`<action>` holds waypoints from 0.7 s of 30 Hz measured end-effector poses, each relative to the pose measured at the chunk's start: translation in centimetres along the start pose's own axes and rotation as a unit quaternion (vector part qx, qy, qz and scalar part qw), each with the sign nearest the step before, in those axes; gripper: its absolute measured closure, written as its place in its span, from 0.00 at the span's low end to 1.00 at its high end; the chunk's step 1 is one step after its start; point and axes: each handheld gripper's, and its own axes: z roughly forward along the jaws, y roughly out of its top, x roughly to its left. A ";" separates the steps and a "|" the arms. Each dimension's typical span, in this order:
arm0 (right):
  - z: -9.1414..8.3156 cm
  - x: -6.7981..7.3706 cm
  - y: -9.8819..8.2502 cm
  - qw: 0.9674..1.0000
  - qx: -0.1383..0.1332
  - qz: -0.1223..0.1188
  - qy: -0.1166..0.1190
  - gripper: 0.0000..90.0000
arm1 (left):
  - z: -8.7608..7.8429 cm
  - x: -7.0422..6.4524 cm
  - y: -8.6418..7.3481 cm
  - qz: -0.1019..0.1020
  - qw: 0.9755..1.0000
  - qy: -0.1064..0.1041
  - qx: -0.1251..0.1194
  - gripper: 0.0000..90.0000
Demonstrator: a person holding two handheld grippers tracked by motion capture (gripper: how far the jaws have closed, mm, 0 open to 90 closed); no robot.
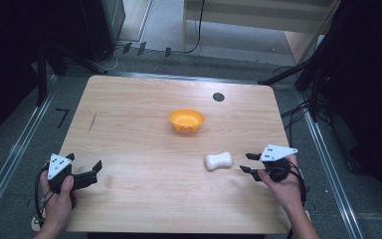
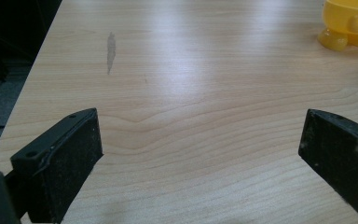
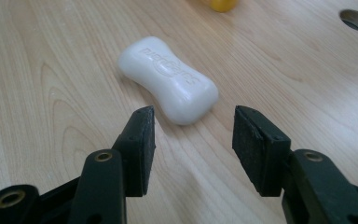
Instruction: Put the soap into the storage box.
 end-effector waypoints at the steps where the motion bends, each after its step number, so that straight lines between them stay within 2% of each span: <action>1: 0.2 -0.1 0.3 1.000 0.006 -0.011 0.008 0.56 | 0.0 0.0 0.0 0.000 1.000 0.001 0.000 0.00; 3: 0.7 -0.2 1.0 0.999 0.018 -0.031 0.018 0.55 | 0.0 0.0 0.0 0.000 1.000 0.001 0.000 0.00; 5: 1.3 -0.4 1.5 0.998 0.032 -0.047 0.040 0.53 | 0.0 0.0 0.0 0.001 1.000 0.000 0.000 0.00; 11: 3.3 -0.6 2.8 0.990 0.076 -0.102 0.068 0.49 | 0.0 -0.1 0.0 0.004 1.000 -0.003 0.001 0.00; 12: 3.3 -0.6 2.8 0.990 0.076 -0.102 0.068 0.49 | 0.0 -0.1 0.0 0.004 1.000 -0.003 0.001 0.00; 15: 3.8 -0.8 3.6 0.985 0.091 -0.118 0.082 0.49 | 0.0 -0.1 0.0 0.004 1.000 -0.004 0.002 0.00; 16: 3.8 -0.8 3.6 0.985 0.091 -0.118 0.082 0.49 | 0.0 -0.1 0.0 0.005 1.000 -0.005 0.004 0.00; 17: 4.1 -0.9 4.0 0.983 0.099 -0.126 0.090 0.49 | 0.0 -0.1 0.0 0.006 1.000 -0.005 0.003 0.00; 18: 4.1 -0.9 4.0 0.983 0.099 -0.126 0.090 0.49 | 0.0 -0.1 0.0 0.006 1.000 -0.005 0.003 0.00; 19: 4.4 -1.0 4.3 0.981 0.110 -0.136 0.089 0.48 | 0.0 -0.1 0.0 0.006 1.000 -0.006 0.004 0.00; 20: 4.4 -1.0 4.3 0.981 0.110 -0.136 0.089 0.48 | 0.0 -0.1 0.0 0.006 1.000 -0.006 0.004 0.00; 21: 4.6 -1.2 4.7 0.979 0.116 -0.140 0.090 0.47 | 0.0 -0.1 0.0 0.006 1.000 -0.007 0.003 0.00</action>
